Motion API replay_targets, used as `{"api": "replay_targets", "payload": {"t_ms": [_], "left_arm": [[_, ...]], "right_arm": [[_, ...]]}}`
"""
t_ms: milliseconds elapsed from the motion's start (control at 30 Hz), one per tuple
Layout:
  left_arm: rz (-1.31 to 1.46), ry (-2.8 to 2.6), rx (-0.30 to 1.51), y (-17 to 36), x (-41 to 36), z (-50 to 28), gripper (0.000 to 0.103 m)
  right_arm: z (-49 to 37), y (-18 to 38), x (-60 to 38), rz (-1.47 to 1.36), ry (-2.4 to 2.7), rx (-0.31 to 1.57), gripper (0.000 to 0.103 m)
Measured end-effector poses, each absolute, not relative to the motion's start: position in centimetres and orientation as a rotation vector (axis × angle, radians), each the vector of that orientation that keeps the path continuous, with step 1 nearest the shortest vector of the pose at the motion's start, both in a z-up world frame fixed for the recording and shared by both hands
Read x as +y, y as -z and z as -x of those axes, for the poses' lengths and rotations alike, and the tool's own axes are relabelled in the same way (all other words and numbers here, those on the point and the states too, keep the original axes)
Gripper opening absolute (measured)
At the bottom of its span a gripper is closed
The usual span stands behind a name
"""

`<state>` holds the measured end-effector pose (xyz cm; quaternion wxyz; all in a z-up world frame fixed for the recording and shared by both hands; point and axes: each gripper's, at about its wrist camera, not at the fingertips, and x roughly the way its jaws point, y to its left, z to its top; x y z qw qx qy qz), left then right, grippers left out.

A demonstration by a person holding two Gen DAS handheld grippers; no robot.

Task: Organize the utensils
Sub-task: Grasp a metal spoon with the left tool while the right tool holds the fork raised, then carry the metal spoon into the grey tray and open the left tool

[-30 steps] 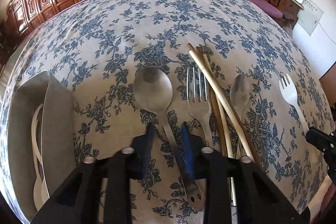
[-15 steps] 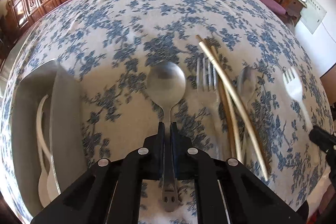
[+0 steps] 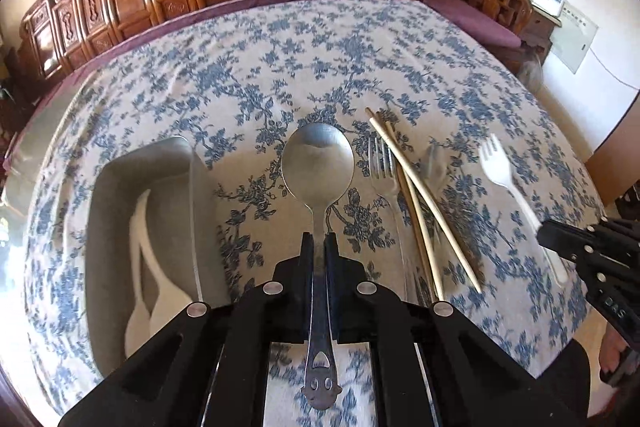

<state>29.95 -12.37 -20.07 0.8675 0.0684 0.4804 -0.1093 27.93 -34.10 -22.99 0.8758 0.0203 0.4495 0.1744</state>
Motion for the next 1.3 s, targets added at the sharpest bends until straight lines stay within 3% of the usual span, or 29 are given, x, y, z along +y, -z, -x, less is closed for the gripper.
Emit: {"api": "replay_targets", "payload": {"t_ms": [700, 1300], "left_arm": [[-0.119, 0.159, 0.925, 15.8, -5.9, -27.7, 0.005], [-0.047, 0.022, 1.052, 21.9, 2.4, -32.7, 0.005]], "right_arm": [[-25.1, 19.5, -28.7, 0.023, -0.501, 0.860, 0.005], [-25.7, 19.9, -23.8, 0.041, -0.580, 0.877, 0.005]]}}
